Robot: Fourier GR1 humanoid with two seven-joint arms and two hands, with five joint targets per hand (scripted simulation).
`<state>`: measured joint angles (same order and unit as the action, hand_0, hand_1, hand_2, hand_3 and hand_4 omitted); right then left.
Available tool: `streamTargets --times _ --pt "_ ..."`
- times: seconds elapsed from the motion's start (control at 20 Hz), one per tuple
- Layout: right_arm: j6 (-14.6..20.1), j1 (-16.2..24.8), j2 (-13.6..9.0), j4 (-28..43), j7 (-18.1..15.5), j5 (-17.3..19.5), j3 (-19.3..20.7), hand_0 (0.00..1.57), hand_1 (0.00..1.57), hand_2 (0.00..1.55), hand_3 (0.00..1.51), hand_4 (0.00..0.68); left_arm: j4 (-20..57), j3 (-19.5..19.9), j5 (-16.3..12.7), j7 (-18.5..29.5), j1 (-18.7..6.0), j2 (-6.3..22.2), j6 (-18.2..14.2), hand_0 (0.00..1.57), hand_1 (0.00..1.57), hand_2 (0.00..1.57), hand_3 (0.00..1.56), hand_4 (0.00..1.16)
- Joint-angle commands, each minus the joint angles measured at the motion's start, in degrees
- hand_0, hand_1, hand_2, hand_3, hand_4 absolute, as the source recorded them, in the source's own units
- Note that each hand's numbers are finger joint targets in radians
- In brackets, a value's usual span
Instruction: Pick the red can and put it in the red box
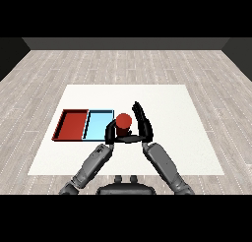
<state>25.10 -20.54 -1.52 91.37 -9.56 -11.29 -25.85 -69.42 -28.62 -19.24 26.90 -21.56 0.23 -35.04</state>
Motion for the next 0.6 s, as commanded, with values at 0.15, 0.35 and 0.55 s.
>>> streamTargets --times 0.15,0.35,0.55 --pt "-3.8 8.87 -3.31 11.07 -0.2 0.69 1.79 0.0 0.0 0.0 0.0 0.0 3.03 3.76 0.72 1.07 -1.45 -0.22 1.27 1.57 1.57 1.56 1.47 1.13" --pt "-7.0 12.5 -4.32 14.25 -1.36 -4.69 6.59 0.0 0.0 0.0 0.0 0.0 -3.73 5.86 2.3 -0.35 2.57 3.45 2.1 1.57 1.57 1.57 1.47 1.13" --pt "-9.46 18.37 -9.75 20.69 -0.15 -4.99 10.01 0.0 0.0 0.0 0.0 0.0 -2.83 10.2 3.12 -4.95 -2.16 5.26 1.22 1.57 1.57 1.57 1.48 1.13"
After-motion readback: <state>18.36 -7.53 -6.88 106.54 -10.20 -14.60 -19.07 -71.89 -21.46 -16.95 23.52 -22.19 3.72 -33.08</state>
